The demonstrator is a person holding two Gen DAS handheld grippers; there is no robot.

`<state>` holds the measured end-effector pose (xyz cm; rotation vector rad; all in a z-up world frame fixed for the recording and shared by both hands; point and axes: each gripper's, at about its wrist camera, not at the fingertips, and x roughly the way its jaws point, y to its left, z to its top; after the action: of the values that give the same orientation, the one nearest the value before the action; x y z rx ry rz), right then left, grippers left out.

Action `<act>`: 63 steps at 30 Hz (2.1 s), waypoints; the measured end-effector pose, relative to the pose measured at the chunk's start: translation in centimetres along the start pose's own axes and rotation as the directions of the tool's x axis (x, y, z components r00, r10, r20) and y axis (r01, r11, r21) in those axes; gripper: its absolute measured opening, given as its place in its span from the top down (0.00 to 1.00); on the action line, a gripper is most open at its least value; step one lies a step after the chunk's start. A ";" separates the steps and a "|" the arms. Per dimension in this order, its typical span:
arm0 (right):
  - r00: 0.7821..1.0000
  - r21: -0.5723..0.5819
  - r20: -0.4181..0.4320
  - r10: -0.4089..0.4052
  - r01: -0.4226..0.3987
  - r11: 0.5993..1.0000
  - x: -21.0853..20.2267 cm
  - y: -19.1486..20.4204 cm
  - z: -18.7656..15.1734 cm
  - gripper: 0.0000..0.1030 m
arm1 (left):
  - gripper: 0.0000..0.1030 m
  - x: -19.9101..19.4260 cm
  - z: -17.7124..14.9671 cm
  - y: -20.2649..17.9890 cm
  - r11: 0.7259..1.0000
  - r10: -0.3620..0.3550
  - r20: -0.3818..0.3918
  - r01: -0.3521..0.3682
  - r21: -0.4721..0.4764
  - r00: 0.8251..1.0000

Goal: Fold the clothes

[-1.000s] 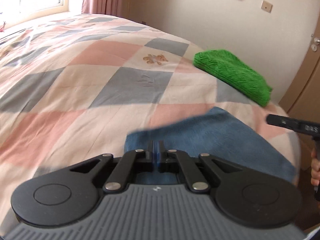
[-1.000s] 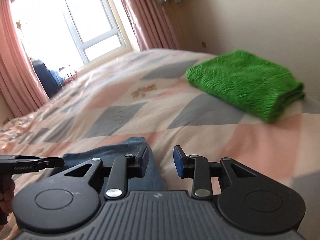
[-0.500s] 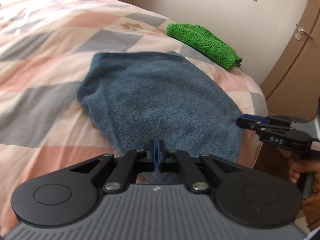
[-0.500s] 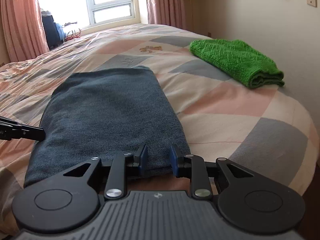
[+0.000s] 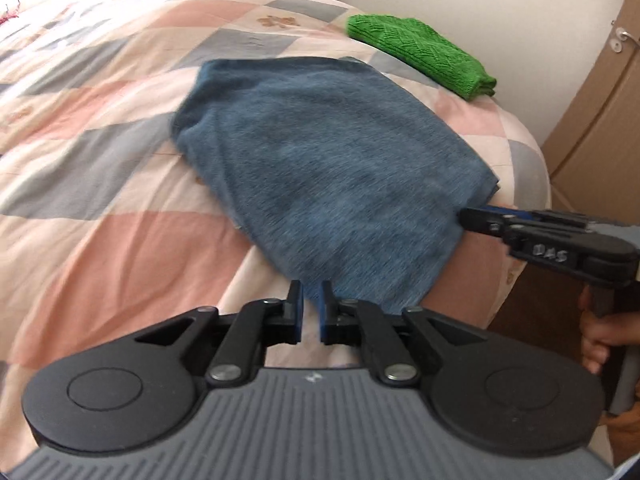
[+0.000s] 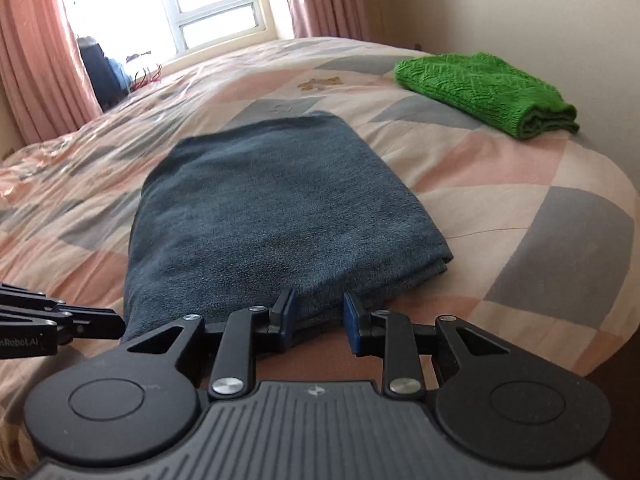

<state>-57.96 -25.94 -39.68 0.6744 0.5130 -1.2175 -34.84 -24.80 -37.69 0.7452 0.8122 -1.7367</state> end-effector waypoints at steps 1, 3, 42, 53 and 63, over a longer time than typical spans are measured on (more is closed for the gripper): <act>1.000 0.000 0.003 0.002 -0.002 1.000 -0.6 0.1 -0.1 0.71 | 0.95 -0.4 -0.1 0.0 1.000 0.006 0.005 -0.006 0.000 1.000; 1.000 0.008 0.012 0.008 -0.008 1.000 -1.6 0.4 -0.5 0.68 | 0.92 -1.3 -0.5 -0.2 0.999 0.036 0.017 -0.035 -0.009 0.999; 0.988 -0.082 0.069 -0.136 0.141 0.987 -16.9 13.7 -6.9 0.02 | 0.29 -19.0 -10.8 -1.6 0.990 0.142 0.231 -0.143 -0.010 0.963; 0.991 -0.095 0.063 -0.120 0.126 0.988 -17.2 13.5 -7.4 0.02 | 0.24 -20.0 -11.3 -2.5 0.991 0.132 0.231 -0.135 -0.002 0.964; 0.996 -0.061 0.006 -0.084 0.084 0.995 -14.2 10.1 -7.0 0.02 | 0.24 -15.9 -8.5 -0.9 0.997 -0.023 0.173 0.036 -0.073 0.985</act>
<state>-52.20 -9.39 -32.94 0.6042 0.5781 -1.2763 -30.53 -9.21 -29.79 0.5260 0.7690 -1.7592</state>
